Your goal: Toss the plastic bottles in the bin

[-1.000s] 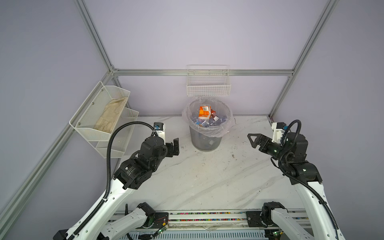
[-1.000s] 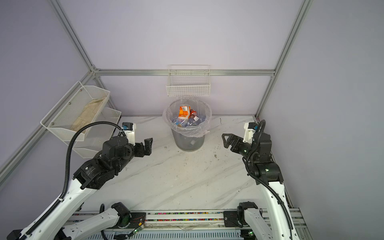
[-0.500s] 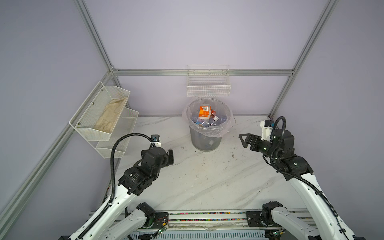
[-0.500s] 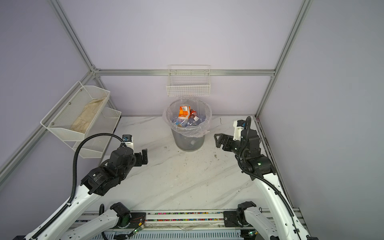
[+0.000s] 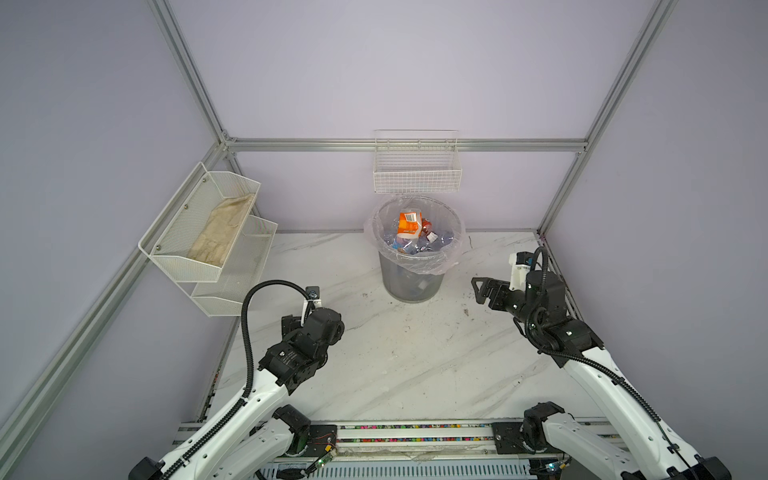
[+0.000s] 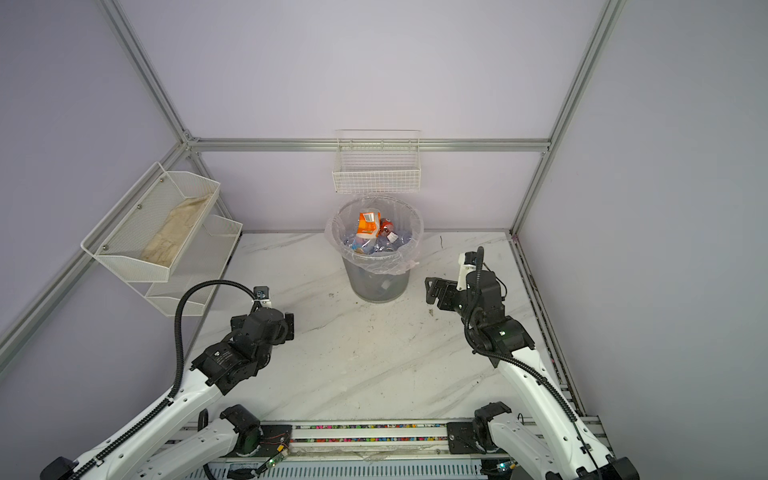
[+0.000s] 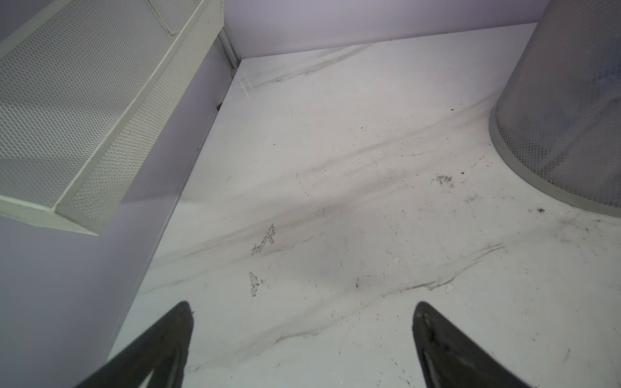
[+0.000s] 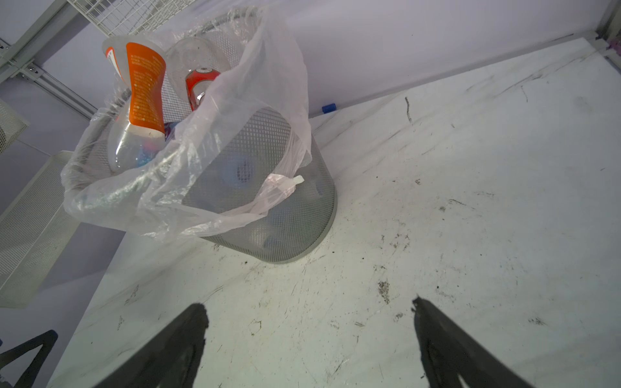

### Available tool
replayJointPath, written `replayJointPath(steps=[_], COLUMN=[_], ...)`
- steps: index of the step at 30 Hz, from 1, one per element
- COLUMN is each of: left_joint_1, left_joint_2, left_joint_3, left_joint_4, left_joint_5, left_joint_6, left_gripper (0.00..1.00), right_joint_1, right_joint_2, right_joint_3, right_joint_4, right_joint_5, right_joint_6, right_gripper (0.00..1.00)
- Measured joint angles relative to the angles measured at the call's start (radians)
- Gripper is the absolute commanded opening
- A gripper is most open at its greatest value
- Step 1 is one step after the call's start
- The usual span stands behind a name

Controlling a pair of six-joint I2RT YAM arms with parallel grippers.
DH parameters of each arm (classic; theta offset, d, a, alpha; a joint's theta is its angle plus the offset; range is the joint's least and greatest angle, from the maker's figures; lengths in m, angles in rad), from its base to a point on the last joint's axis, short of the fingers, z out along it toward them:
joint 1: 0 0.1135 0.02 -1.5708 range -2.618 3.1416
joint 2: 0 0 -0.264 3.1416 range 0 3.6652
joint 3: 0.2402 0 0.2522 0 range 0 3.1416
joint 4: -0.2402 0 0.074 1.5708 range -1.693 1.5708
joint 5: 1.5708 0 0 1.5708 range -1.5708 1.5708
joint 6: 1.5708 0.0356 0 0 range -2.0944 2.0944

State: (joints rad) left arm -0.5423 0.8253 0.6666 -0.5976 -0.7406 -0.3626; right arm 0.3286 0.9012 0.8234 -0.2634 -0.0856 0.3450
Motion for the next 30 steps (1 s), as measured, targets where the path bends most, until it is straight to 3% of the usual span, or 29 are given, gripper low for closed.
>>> replayJointPath(steps=[7, 16, 30], left_joint_1=[0.044, 0.071, 0.098], left_joint_2=[0.111, 0.193, 0.256], left_joint_3=[-0.024, -0.066, -0.216], left_joint_4=[0.102, 0.224, 0.393], left_joint_5=[-0.009, -0.058, -0.115], left_joint_6=[0.017, 0.053, 0.068], left_gripper=[1.00, 1.00, 1.00], right_joint_1=[0.002, 0.003, 0.003], right_joint_2=[-0.082, -0.183, -0.087], right_joint_3=[-0.126, -0.284, -0.464], right_joint_4=[0.135, 0.265, 0.467], right_joint_5=[0.084, 0.312, 0.495], right_joint_6=[-0.077, -0.154, -0.188], right_gripper=[0.98, 0.97, 0.97])
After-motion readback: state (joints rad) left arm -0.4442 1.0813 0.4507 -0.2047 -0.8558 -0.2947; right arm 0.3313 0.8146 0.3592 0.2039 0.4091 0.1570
